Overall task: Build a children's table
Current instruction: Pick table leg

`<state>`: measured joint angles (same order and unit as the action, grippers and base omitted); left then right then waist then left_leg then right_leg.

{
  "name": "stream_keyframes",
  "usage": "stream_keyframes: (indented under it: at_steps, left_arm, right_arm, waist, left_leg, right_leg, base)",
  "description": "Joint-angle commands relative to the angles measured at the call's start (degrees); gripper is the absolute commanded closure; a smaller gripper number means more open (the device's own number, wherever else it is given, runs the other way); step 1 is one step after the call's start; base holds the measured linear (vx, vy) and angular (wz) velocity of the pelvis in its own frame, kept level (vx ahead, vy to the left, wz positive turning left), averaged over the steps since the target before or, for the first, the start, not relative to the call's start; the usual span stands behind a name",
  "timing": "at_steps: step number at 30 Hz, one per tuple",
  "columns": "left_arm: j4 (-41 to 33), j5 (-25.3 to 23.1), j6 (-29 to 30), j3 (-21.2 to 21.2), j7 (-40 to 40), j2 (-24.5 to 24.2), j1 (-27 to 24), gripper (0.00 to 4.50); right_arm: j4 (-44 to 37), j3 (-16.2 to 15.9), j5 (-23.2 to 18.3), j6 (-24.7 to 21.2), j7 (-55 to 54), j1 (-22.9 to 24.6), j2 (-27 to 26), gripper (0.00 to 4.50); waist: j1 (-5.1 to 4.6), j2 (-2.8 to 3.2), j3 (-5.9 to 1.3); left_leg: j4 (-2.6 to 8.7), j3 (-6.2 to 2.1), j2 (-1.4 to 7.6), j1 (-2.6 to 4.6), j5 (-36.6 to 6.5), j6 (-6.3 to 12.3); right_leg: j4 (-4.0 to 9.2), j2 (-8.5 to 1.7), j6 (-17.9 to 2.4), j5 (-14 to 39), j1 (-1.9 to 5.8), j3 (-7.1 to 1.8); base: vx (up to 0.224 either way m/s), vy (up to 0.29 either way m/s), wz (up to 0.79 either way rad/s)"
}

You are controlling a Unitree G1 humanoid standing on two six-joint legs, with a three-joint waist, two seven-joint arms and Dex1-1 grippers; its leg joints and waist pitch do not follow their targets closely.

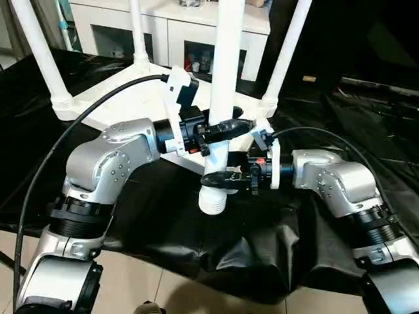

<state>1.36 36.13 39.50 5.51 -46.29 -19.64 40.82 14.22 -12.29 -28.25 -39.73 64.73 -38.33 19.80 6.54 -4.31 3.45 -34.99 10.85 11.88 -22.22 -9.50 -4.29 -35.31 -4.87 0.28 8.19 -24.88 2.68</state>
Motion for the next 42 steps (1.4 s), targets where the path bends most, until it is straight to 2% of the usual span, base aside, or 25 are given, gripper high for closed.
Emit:
stream_keyframes:
  at_steps: [1, 5, 6, 10, 11, 20, 21, 26, 30, 31, 33, 35, 36, 39, 42]
  left_arm:
    - [-0.66, -0.29, -0.53, 0.11, -0.63, 0.64, 1.36, 2.68]
    - [-0.87, -0.14, -0.28, -0.10, -0.77, 0.78, 1.29, 2.68]
    - [-0.87, -0.14, -0.26, -0.12, -0.78, 0.78, 1.29, 2.68]
    - [-1.03, 0.05, -0.02, -0.25, -0.96, 0.91, 1.29, 2.68]
    - [-1.04, 0.06, -0.01, -0.25, -0.96, 0.91, 1.29, 2.68]
    - [-0.64, 0.77, 0.37, -1.51, -0.34, 1.99, 1.66, 2.68]
    - [-0.58, 0.88, 0.45, -1.68, -0.24, 2.08, 1.70, 2.68]
    - [-0.27, 1.16, 0.57, -2.64, 0.28, 2.40, 1.89, 2.68]
    - [-0.53, 1.53, 0.49, -3.76, 0.46, 2.35, 1.98, 2.68]
    - [-0.55, 1.46, 0.50, -3.89, 0.58, 2.33, 2.05, 2.33]
    - [-0.55, 2.19, 1.40, -4.92, 1.00, 2.38, 2.58, 1.98]
    - [-0.51, 3.12, 2.33, -5.67, 0.92, 2.43, 2.98, 1.96]
    - [-0.27, 3.54, 2.12, -6.55, 1.38, 2.82, 3.46, 1.71]
    - [1.26, 3.56, 0.85, -8.67, 3.26, 3.50, 5.32, 1.58]
    - [2.06, 6.37, 1.70, -10.98, 2.33, 3.24, 6.95, 1.50]
  right_arm:
    - [-0.89, -0.84, 0.17, 0.30, 0.78, -0.28, -0.26, 0.71]
    - [-0.74, -0.65, 0.12, 0.28, 1.17, -0.22, -0.65, 0.71]
    - [-0.74, -0.64, 0.10, 0.27, 1.21, -0.22, -0.67, 0.97]
    - [-0.77, -0.50, -0.07, 0.24, 1.52, -0.10, -0.76, 1.09]
    - [-0.77, -0.49, -0.08, 0.24, 1.53, -0.10, -0.76, 1.35]
    - [-0.59, -0.01, -0.16, 0.32, 1.92, 0.06, -1.16, 1.98]
    - [-0.44, 0.07, -0.10, 0.49, 1.82, 0.08, -1.24, 2.20]
    - [0.55, 0.77, 0.12, 1.03, 1.28, -0.34, -1.47, 2.54]
    - [0.95, 1.08, 0.43, 1.32, 1.28, -0.48, -1.39, 2.61]
    - [0.98, 1.10, 0.51, 1.35, 1.28, -0.48, -1.40, 2.62]
    - [1.11, 1.06, 1.01, 1.78, 1.28, -0.34, -1.36, 2.63]
    - [1.24, 1.00, 1.29, 2.09, 1.26, -0.26, -1.35, 2.64]
    - [1.36, 0.88, 1.49, 2.39, 1.27, -0.18, -1.33, 2.64]
    - [1.53, 0.64, 1.76, 2.81, 1.21, 0.04, -1.40, 2.65]
    - [1.61, 0.24, 2.37, 3.40, 1.17, 0.25, -1.32, 2.65]
  waist:
    - [0.10, 0.23, -4.37]
    - [0.11, 0.24, -4.38]
    - [0.12, 0.25, -4.36]
    - [0.12, 0.25, -4.35]
    - [0.13, 0.25, -4.38]
    - [0.13, 0.20, -4.39]
    - [0.14, 0.21, -4.36]
    - [0.13, 0.15, -4.38]
    - [0.13, 0.24, -4.39]
    - [0.11, 0.18, -4.39]
    - [0.11, 0.25, -4.38]
    - [0.13, 0.43, -4.39]
    - [0.09, 0.35, -4.41]
    - [0.12, 0.34, -4.33]
    - [0.23, 0.38, -4.39]
  left_leg:
    - [4.27, -0.50, 0.77, 1.01, -13.32, -2.89]
    - [4.27, -0.49, 0.76, 1.03, -13.38, -2.91]
    - [4.29, -0.48, 0.76, 1.04, -13.41, -2.90]
    - [4.30, -0.48, 0.77, 1.04, -13.43, -2.88]
    - [4.27, -0.47, 0.78, 1.08, -13.32, -2.88]
    - [4.24, -0.45, 0.76, 1.03, -13.25, -2.83]
    - [4.26, -0.47, 0.75, 1.03, -13.25, -2.81]
    - [4.23, -0.46, 0.78, 1.03, -13.12, -2.68]
    - [4.24, -0.47, 0.77, 1.05, -13.09, -2.59]
    - [4.24, -0.46, 0.77, 1.04, -13.08, -2.60]
    - [4.22, -0.44, 0.73, 1.06, -13.25, -2.62]
    - [4.22, -0.46, 0.71, 1.07, -13.36, -2.67]
    - [4.21, -0.47, 0.70, 1.07, -13.31, -2.73]
    - [4.22, -0.51, 0.67, 1.06, -13.80, -2.81]
    - [4.17, -0.49, 0.63, 1.06, -13.50, -2.85]
  right_leg:
    - [3.86, -2.36, -7.47, 19.45, 3.26, -1.42]
    - [3.81, -2.37, -7.82, 18.89, 3.28, -1.42]
    - [3.83, -2.36, -7.77, 18.96, 3.26, -1.43]
    - [3.84, -2.38, -7.78, 19.01, 3.28, -1.45]
    - [3.82, -2.38, -7.79, 18.86, 3.26, -1.46]
    - [3.85, -2.37, -7.74, 19.02, 3.28, -1.46]
    - [3.89, -2.39, -7.72, 19.19, 3.28, -1.45]
    - [3.86, -2.41, -7.73, 19.11, 3.26, -1.45]
    - [3.82, -2.37, -7.88, 18.77, 3.26, -1.44]
    - [3.81, -2.35, -7.94, 18.62, 3.28, -1.44]
    - [3.82, -2.33, -8.02, 18.54, 3.25, -1.45]
    - [3.83, -2.35, -8.19, 18.69, 3.24, -1.43]
    - [3.81, -2.32, -8.36, 18.42, 3.28, -1.39]
    - [3.91, -2.32, -8.26, 18.62, 3.34, -1.37]
    - [3.82, -2.37, -8.22, 18.44, 3.32, -1.38]
  base:
    - [0.000, 0.000, 0.00]
    - [0.000, 0.000, 0.00]
    - [0.000, 0.000, 0.00]
    - [0.000, 0.000, 0.00]
    - [0.000, 0.000, 0.00]
    - [0.000, 0.000, 0.00]
    - [0.000, 0.000, 0.00]
    - [0.000, 0.000, 0.00]
    - [0.000, 0.000, 0.00]
    - [0.000, 0.000, 0.00]
    - [0.000, 0.000, 0.00]
    - [0.000, 0.000, 0.00]
    - [0.000, 0.000, 0.00]
    - [0.000, 0.000, 0.00]
    - [0.000, 0.000, 0.00]
